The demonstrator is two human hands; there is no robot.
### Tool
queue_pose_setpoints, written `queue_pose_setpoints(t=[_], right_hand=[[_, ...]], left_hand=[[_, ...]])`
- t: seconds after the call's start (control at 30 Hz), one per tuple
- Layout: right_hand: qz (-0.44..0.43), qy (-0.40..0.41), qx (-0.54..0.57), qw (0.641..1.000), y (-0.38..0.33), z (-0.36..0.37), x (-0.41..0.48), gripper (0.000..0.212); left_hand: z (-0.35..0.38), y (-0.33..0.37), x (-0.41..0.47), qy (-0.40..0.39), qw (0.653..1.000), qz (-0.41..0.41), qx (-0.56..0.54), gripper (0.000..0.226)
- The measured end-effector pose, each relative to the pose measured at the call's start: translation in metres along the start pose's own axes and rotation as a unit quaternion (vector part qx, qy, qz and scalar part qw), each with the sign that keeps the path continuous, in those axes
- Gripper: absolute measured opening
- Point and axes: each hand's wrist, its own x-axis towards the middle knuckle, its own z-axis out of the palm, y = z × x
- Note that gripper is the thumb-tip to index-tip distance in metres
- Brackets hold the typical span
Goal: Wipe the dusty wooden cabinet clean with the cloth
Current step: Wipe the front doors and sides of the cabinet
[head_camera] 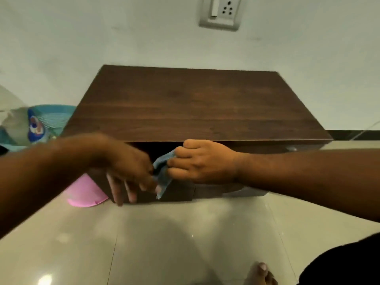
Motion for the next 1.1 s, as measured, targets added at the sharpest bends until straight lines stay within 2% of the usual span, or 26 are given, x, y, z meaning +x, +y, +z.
queue_pose_setpoints(t=[0.07, 0.1, 0.17, 0.23, 0.3, 0.37, 0.43, 0.5, 0.57, 0.6, 0.67, 0.7, 0.73, 0.77, 0.8, 0.87, 0.93, 1.0, 1.07, 1.1], right_hand=[[0.012, 0.009, 0.044, 0.999, 0.002, 0.001, -0.003, 0.029], [0.023, 0.012, 0.069, 0.997, 0.002, 0.004, -0.004, 0.026], [0.048, 0.003, 0.111, 0.993, 0.003, 0.009, -0.011, 0.028], [0.048, -0.016, 0.124, 0.991, 0.002, 0.016, -0.023, 0.038], [0.017, -0.007, 0.115, 0.993, 0.002, 0.023, -0.039, 0.044], [-0.019, 0.034, 0.124, 0.992, -0.002, 0.031, -0.059, 0.038], [-0.036, 0.058, 0.132, 0.989, -0.009, 0.042, -0.078, 0.028], [-0.027, 0.070, 0.145, 0.987, -0.018, 0.054, -0.100, 0.023], [0.008, 0.050, 0.161, 0.986, -0.024, 0.068, -0.125, 0.020], [0.044, 0.031, 0.164, 0.985, -0.027, 0.074, -0.139, 0.019], [0.191, 0.023, 0.194, 0.962, -0.040, 0.092, -0.163, 0.018], [0.306, 0.037, 0.223, 0.925, -0.051, 0.100, -0.177, 0.018], [0.428, 0.055, 0.264, 0.862, -0.062, 0.108, -0.186, 0.020], [0.528, 0.070, 0.313, 0.786, -0.075, 0.116, -0.192, 0.026], [0.602, 0.074, 0.364, 0.707, -0.087, 0.124, -0.193, 0.038], [0.676, 0.123, 0.431, 0.584, -0.108, 0.141, -0.188, 0.062], [0.702, 0.217, 0.481, 0.478, -0.120, 0.153, -0.181, 0.064], [0.729, 0.277, 0.476, 0.406, -0.119, 0.160, -0.187, 0.049], [0.740, 0.321, 0.425, 0.412, -0.111, 0.154, -0.202, 0.031], [0.739, 0.348, 0.382, 0.433, -0.104, 0.146, -0.211, 0.027]], left_hand=[[0.027, -0.005, 0.022, -0.019, 0.991, 0.078, -0.107, 0.050], [0.038, -0.007, 0.032, -0.002, 0.976, 0.130, -0.176, 0.051], [0.052, -0.006, 0.050, 0.057, 0.940, 0.189, -0.278, 0.038], [0.064, -0.003, 0.065, 0.113, 0.931, 0.178, -0.299, 0.023], [0.079, -0.005, 0.078, 0.161, 0.933, 0.134, -0.293, 0.015], [0.092, -0.007, 0.097, 0.211, 0.923, 0.070, -0.314, 0.012], [0.094, -0.004, 0.120, 0.254, 0.885, 0.010, -0.390, 0.017], [0.095, 0.010, 0.142, 0.274, 0.818, -0.007, -0.505, 0.018], [0.107, 0.036, 0.156, 0.294, 0.767, -0.007, -0.570, 0.016], [0.114, 0.049, 0.165, 0.298, 0.765, 0.005, -0.571, 0.008], [0.131, 0.074, 0.180, 0.291, 0.770, 0.032, -0.567, 0.015], [0.137, 0.091, 0.186, 0.269, 0.783, 0.043, -0.559, 0.017], [0.139, 0.105, 0.190, 0.245, 0.800, 0.047, -0.546, 0.012], [0.140, 0.117, 0.193, 0.225, 0.819, 0.052, -0.526, 0.003], [0.139, 0.130, 0.195, 0.209, 0.838, 0.064, -0.499, 0.009], [0.138, 0.152, 0.198, 0.174, 0.876, 0.092, -0.440, 0.024], [0.137, 0.167, 0.192, 0.133, 0.905, 0.089, -0.395, 0.017], [0.135, 0.175, 0.189, 0.081, 0.910, 0.090, -0.397, 0.016], [0.133, 0.176, 0.183, 0.052, 0.909, 0.120, -0.395, 0.022], [0.131, 0.175, 0.176, 0.033, 0.912, 0.145, -0.383, 0.027]])
